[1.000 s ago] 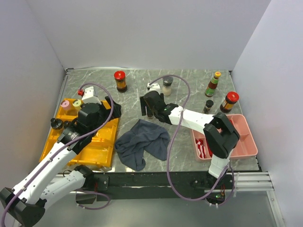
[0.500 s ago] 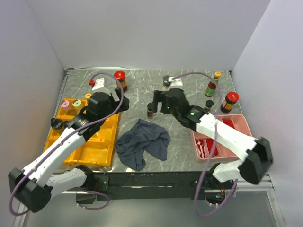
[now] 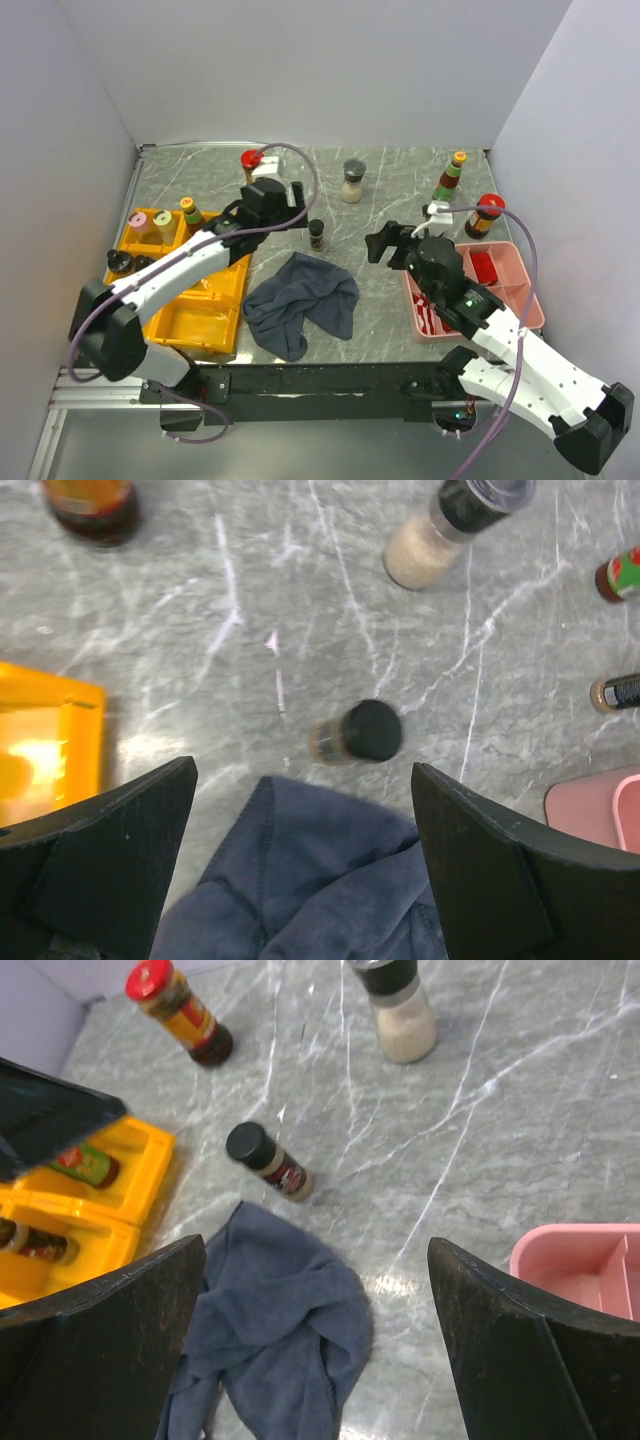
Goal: Organize the condiment bottles
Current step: Pick up the bottle from the center of the board.
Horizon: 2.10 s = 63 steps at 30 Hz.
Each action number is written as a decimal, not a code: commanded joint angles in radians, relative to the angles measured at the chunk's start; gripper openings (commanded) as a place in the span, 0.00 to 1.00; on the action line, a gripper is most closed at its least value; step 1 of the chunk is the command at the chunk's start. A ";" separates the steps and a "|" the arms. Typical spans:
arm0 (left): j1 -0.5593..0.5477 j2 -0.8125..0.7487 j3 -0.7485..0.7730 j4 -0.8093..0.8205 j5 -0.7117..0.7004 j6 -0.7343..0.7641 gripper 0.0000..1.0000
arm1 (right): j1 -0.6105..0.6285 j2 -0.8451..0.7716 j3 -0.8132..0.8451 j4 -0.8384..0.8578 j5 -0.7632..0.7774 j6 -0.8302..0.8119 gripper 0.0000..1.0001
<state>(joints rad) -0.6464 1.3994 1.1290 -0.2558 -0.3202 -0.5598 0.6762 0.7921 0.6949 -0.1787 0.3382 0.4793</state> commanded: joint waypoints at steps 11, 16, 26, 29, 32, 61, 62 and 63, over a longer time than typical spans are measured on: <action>-0.139 0.354 0.268 -0.011 -0.079 0.060 0.74 | 0.000 -0.080 -0.066 0.143 0.061 0.015 1.00; -0.147 0.426 0.316 -0.071 -0.115 0.037 0.69 | 0.002 -0.105 -0.077 0.146 0.061 0.013 1.00; -0.147 0.486 0.354 -0.094 -0.161 0.031 0.67 | 0.002 -0.094 -0.072 0.145 0.056 0.007 1.00; -0.147 0.500 0.359 -0.096 -0.181 0.026 0.63 | 0.000 -0.096 -0.075 0.150 0.056 0.007 1.00; -0.145 0.501 0.357 -0.094 -0.201 0.017 0.50 | 0.000 -0.094 -0.077 0.154 0.055 0.004 1.00; -0.144 0.280 0.403 -0.893 -0.684 -0.758 0.01 | 0.002 -0.068 -0.063 0.148 0.024 -0.002 1.00; -0.142 0.277 0.400 -0.937 -0.703 -0.805 0.01 | 0.002 -0.068 -0.064 0.148 0.019 -0.002 1.00; -0.141 0.270 0.393 -1.017 -0.718 -0.849 0.01 | 0.002 -0.068 -0.064 0.151 0.018 -0.001 1.00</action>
<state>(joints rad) -0.7906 1.7153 1.5093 -0.9619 -0.8845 -1.1275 0.6762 0.7242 0.6254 -0.0654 0.3637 0.4820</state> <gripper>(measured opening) 0.484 0.999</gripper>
